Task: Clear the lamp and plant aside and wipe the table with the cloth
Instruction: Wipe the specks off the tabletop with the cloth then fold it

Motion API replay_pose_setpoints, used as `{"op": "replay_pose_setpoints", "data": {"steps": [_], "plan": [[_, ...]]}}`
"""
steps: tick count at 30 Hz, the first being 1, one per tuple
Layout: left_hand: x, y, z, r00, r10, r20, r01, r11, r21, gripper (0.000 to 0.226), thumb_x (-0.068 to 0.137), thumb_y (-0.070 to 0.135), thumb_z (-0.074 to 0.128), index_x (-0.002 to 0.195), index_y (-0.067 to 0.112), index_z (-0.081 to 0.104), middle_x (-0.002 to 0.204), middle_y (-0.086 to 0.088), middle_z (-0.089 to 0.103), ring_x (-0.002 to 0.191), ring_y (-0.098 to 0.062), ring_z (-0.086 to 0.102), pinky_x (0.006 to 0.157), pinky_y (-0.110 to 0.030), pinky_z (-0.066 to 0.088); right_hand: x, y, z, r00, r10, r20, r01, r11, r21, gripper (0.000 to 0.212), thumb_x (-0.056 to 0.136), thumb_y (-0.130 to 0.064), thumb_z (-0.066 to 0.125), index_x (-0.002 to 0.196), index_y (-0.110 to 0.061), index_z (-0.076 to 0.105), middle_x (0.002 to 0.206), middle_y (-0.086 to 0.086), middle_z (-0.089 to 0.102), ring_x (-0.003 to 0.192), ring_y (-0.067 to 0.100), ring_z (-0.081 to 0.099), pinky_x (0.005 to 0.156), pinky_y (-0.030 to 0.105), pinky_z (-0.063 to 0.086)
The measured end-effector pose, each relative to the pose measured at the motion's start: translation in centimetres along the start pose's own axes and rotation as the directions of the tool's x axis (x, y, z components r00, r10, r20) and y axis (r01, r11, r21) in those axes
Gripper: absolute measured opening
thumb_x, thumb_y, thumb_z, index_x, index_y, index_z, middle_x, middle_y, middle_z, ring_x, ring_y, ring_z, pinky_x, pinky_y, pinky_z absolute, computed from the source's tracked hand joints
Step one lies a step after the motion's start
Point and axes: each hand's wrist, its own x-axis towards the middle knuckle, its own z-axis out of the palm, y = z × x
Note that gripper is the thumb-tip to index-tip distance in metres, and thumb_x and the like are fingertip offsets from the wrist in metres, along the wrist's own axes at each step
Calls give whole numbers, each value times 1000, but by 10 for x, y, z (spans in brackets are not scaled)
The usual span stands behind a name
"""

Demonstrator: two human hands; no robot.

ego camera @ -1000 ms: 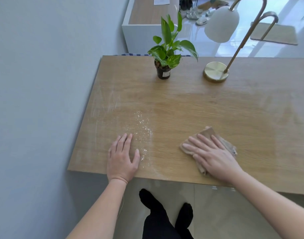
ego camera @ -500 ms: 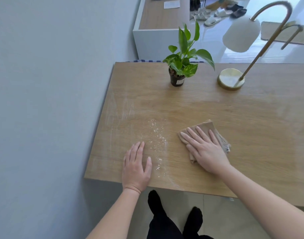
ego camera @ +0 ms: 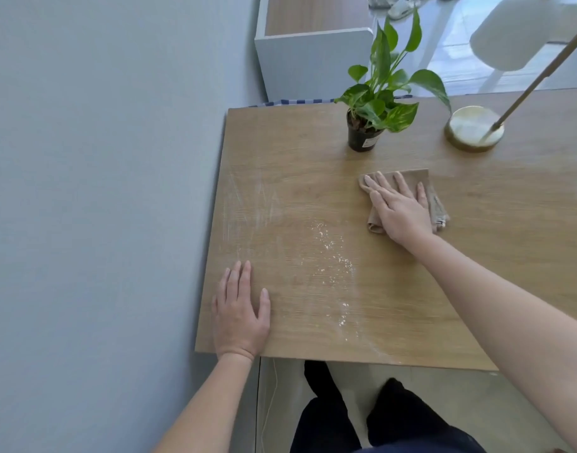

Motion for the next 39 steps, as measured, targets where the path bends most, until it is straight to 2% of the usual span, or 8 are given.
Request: {"op": "replay_pose_setpoints", "data": {"steps": [8, 11, 19, 23, 26, 29, 34, 39], "plan": [[3, 1, -2, 999, -6, -44, 6, 1000, 13, 69, 106, 55, 36, 169, 25, 36, 176, 6, 34, 164, -19, 24, 132, -49, 26, -19, -76, 39, 947, -275, 168, 263, 961, 90, 50, 114, -56, 15, 158, -59, 37, 167, -37, 24, 162, -2, 1, 131, 41, -16], [2, -1, -1, 999, -5, -53, 6, 1000, 12, 69, 106, 55, 37, 168, 25, 38, 175, 5, 36, 164, -19, 26, 131, -49, 27, -38, -80, 52, 910, -355, 215, 335, 934, 123, 50, 114, -55, 15, 157, -57, 42, 167, -36, 28, 162, -4, 1, 129, 37, -19], [0, 1, -1, 997, 3, -79, -3, 1000, 4, 70, 104, 56, 38, 166, 22, 42, 174, 1, 39, 163, -23, 29, 131, -50, 28, -116, -70, 71, 820, -476, 318, 443, 880, 173, 53, 114, -56, 15, 157, -52, 46, 166, -34, 33, 160, -8, 1, 131, 39, -15], [-1, 2, -1, 996, 3, -88, -3, 1000, -2, 72, 104, 56, 36, 166, 22, 42, 173, 1, 39, 162, -24, 30, 130, -50, 28, -159, -57, 81, 807, -500, 313, 492, 863, 112, 55, 113, -58, 10, 160, -55, 39, 168, -35, 27, 161, -7, -3, 131, 39, -16], [-4, 2, -1, 996, 4, -93, -5, 1000, -8, 71, 104, 56, 36, 166, 22, 42, 173, 0, 40, 162, -25, 30, 130, -51, 27, -195, -43, 95, 828, -493, 268, 522, 851, -49, 52, 115, -57, 6, 166, -56, 17, 173, -33, 11, 163, 0, -10, 131, 44, -14], [-5, 3, -1, 996, 8, -93, -9, 1000, -8, 71, 105, 56, 36, 167, 22, 41, 174, 0, 38, 162, -24, 28, 131, -52, 26, -223, -20, 103, 862, -470, 189, 499, 853, -151, 52, 117, -53, 9, 168, -53, 3, 176, -29, 2, 164, 5, -12, 132, 46, -10], [-6, 2, 0, 996, 25, -87, -25, 1000, -6, 72, 105, 57, 34, 168, 23, 38, 175, 0, 37, 163, -24, 27, 132, -52, 24, -243, 46, 80, 928, -364, 77, 372, 898, -235, 53, 116, -57, 16, 167, -55, 4, 177, -26, 4, 165, 7, -2, 132, 47, 0], [-6, 0, 2, 994, 28, -108, -29, 1000, -8, 72, 104, 57, 35, 167, 22, 40, 173, 0, 39, 162, -26, 29, 131, -52, 27, -207, 89, 39, 990, -138, 2, 135, 966, -219, 52, 112, -64, 9, 162, -64, -6, 175, -29, -5, 164, 6, -10, 133, 43, -10]]}}
